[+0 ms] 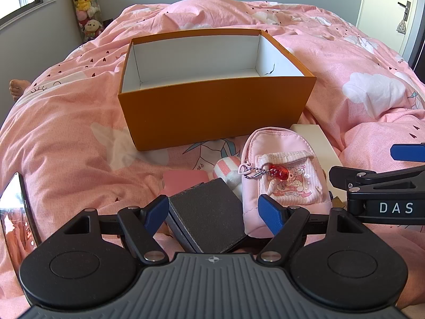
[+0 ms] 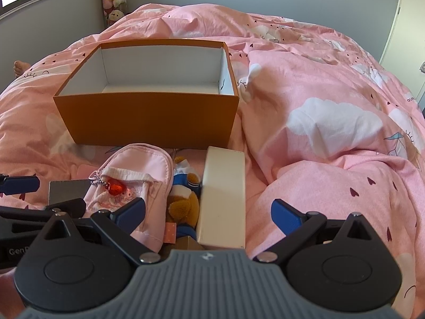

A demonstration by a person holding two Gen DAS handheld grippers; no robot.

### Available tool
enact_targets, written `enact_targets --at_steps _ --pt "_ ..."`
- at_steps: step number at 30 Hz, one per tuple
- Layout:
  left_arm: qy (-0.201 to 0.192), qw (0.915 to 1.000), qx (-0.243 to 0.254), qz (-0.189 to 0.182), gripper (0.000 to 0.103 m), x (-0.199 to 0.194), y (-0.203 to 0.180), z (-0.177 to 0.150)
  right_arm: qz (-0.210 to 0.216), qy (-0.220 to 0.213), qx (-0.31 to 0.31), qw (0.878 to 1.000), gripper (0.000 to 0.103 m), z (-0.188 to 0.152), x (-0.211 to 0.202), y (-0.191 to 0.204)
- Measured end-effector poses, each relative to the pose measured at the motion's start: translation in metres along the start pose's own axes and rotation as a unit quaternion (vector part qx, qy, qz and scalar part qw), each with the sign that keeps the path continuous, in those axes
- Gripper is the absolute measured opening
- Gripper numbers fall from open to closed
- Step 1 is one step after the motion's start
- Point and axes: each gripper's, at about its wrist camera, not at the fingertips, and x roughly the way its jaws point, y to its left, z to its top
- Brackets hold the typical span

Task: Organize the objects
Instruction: 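Grasp the pink backpack pouch by its top loop with the left gripper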

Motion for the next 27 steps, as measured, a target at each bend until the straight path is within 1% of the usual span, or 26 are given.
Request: enact_targets --at_steps 13,15,16,18,19,20,21,23,24,26,27 --pt "0.000 1.0000 -0.001 0.000 0.089 0.000 0.000 0.000 0.001 0.007 0.001 1.000 0.101 0.000 0.002 0.000" --pt "0.001 1.0000 -0.002 -0.001 0.089 0.002 0.005 -0.003 0.004 0.009 0.002 1.000 0.101 0.000 0.002 0.000" --pt "0.001 1.0000 -0.003 -0.003 0.088 0.002 0.007 -0.003 0.006 0.010 0.003 1.000 0.101 0.001 0.002 0.000" --pt "0.001 1.0000 -0.006 -0.008 0.081 0.001 0.005 -0.004 0.013 0.009 0.006 1.000 0.101 0.001 0.002 -0.002" --pt "0.000 0.9997 -0.011 -0.020 0.079 0.000 0.007 -0.004 0.017 0.008 0.008 1.000 0.100 0.002 0.002 -0.003" --pt "-0.003 0.9991 -0.018 -0.038 0.072 0.000 0.009 -0.003 0.022 0.007 0.008 1.000 0.097 0.003 0.001 -0.004" --pt "-0.002 0.9989 -0.020 -0.043 0.069 0.002 0.009 -0.001 0.028 0.005 0.009 1.000 0.094 0.005 0.001 -0.005" --pt "-0.004 0.9957 -0.034 -0.086 0.066 0.001 0.014 0.007 0.043 0.011 0.011 0.999 0.079 0.008 0.003 -0.007" --pt "-0.005 0.9943 -0.038 -0.099 0.064 0.000 0.015 0.010 0.052 0.015 0.013 0.998 0.076 0.010 0.004 -0.008" --pt "-0.003 0.9919 -0.038 -0.121 0.064 0.002 0.014 0.018 0.072 0.025 0.020 0.997 0.065 0.014 0.008 -0.011" --pt "0.004 0.9905 -0.034 -0.133 0.064 0.005 0.013 0.022 0.079 0.030 0.023 0.996 0.063 0.016 0.010 -0.012"
